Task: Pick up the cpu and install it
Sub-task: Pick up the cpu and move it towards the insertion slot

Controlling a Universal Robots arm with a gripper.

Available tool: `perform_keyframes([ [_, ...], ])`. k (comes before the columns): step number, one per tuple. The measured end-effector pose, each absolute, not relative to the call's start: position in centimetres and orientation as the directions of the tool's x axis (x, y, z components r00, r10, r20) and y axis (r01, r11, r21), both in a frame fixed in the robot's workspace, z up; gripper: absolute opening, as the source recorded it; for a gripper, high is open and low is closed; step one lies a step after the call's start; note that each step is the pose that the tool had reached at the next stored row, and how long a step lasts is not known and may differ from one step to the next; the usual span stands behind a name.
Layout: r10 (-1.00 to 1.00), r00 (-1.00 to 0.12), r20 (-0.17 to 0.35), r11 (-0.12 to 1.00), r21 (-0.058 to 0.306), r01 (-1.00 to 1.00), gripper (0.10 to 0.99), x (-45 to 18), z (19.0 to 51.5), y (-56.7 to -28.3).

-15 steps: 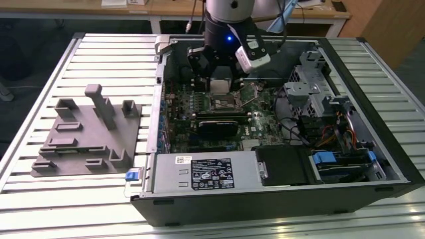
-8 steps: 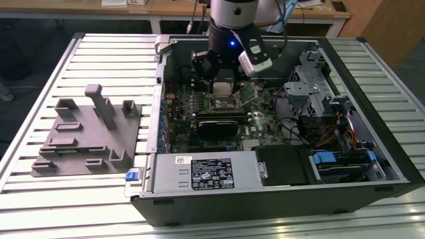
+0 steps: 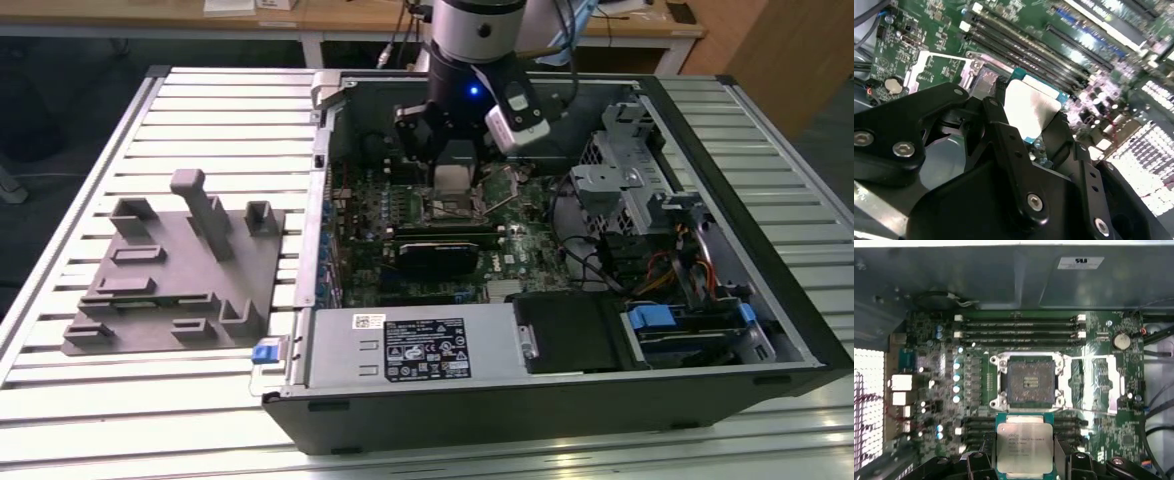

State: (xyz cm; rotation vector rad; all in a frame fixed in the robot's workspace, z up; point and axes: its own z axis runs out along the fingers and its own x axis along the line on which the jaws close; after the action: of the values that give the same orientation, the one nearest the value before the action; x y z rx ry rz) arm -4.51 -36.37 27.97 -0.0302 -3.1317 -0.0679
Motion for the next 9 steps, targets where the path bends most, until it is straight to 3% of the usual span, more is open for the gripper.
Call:
perform_keyframes([
  [9, 0.019, -1.000, 0.010, 0.999, 0.043, 0.019, 0.541, -3.8, 26.9, -34.7],
])
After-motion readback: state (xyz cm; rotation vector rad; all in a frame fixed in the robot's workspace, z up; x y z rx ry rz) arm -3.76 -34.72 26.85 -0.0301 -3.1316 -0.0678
